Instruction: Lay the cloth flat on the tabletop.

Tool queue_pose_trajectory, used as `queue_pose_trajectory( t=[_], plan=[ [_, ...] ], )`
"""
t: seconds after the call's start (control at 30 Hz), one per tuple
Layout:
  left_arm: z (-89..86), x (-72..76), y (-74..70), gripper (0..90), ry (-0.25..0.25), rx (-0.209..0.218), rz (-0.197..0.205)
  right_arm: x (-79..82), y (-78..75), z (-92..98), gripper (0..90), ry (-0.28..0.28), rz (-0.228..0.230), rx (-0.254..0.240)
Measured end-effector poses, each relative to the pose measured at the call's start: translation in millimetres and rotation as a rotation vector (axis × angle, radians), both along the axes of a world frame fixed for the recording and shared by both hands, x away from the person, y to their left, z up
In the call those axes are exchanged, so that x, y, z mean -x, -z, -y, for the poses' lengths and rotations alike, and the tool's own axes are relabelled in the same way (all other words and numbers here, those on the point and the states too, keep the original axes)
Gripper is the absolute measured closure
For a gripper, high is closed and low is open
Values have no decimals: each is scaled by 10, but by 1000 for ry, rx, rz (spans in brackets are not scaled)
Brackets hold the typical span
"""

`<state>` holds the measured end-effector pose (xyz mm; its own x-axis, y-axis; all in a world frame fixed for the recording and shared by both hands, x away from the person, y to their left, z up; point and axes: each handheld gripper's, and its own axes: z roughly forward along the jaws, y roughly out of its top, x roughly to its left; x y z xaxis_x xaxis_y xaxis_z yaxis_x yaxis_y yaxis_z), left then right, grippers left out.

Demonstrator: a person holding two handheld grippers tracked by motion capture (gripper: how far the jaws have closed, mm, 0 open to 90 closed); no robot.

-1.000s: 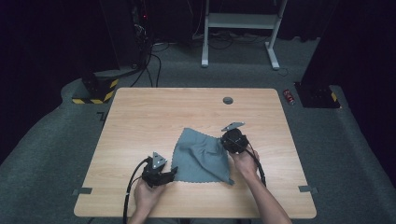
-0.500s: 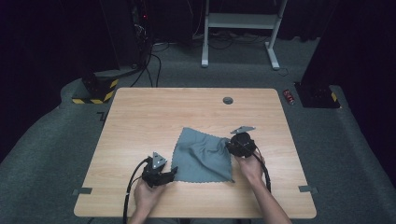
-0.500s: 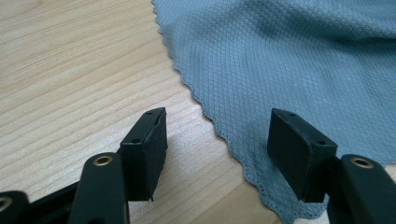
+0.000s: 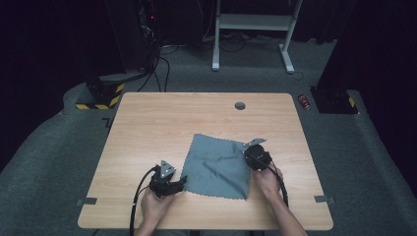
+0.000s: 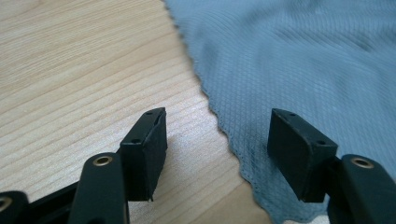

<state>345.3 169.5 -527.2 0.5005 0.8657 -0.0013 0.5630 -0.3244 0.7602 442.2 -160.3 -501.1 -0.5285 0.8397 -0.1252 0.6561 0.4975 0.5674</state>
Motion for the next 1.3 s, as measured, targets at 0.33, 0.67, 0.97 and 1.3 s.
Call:
queue_pose_trajectory(
  t=[0.33,0.67,0.97,1.3],
  plan=[
    [1,1,0,381,0,-1,0,44,-62,-75,719,-9,46,-59],
    [36,64,-3,448,-2,-4,9,-256,54,-224,724,18,4,-96],
    [87,91,-40,437,32,19,-36,-377,52,-302,666,-1,14,-113],
    [282,-616,-291,464,30,-2,-14,322,7,-81,755,-76,32,-190]
  ],
)
